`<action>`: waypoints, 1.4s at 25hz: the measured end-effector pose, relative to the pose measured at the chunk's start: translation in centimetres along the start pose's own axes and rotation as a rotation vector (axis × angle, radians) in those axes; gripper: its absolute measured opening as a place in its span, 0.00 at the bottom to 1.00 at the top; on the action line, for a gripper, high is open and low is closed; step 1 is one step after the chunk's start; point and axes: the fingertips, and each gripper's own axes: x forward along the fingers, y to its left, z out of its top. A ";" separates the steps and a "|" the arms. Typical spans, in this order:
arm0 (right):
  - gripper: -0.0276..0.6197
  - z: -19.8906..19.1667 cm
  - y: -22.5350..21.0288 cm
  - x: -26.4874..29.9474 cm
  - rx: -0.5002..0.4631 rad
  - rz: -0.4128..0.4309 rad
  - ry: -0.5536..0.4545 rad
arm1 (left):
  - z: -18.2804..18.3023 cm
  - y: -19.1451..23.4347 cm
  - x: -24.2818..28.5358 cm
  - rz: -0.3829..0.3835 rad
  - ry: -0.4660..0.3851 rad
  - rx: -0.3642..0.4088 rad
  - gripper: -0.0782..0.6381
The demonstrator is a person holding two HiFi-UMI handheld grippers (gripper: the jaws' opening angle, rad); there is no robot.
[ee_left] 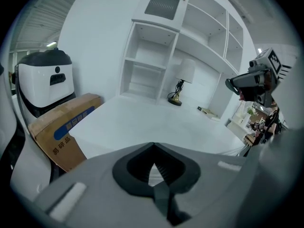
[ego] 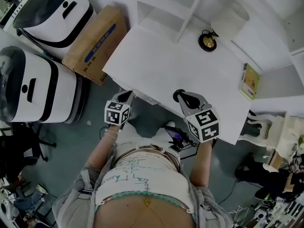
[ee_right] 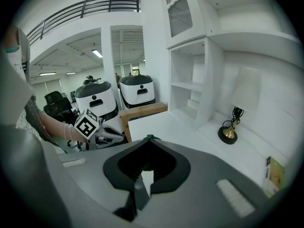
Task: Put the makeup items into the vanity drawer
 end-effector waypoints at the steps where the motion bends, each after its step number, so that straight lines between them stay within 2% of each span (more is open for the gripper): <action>1: 0.09 0.1 0.0 0.1 0.002 -0.004 0.000 | -0.2 0.3 0.1 0.002 0.006 0.003 0.11; 13: 0.09 0.5 0.3 0.8 0.045 -0.053 -0.005 | -2.2 3.1 2.0 -0.005 0.064 0.028 0.11; 23: 0.09 -0.3 -0.5 0.5 0.073 -0.101 0.017 | -2.8 4.3 3.6 -0.013 0.104 0.035 0.11; 35: 0.09 -1.4 -0.8 0.1 0.108 -0.137 0.037 | -5.1 5.1 5.5 -0.028 0.189 0.056 0.11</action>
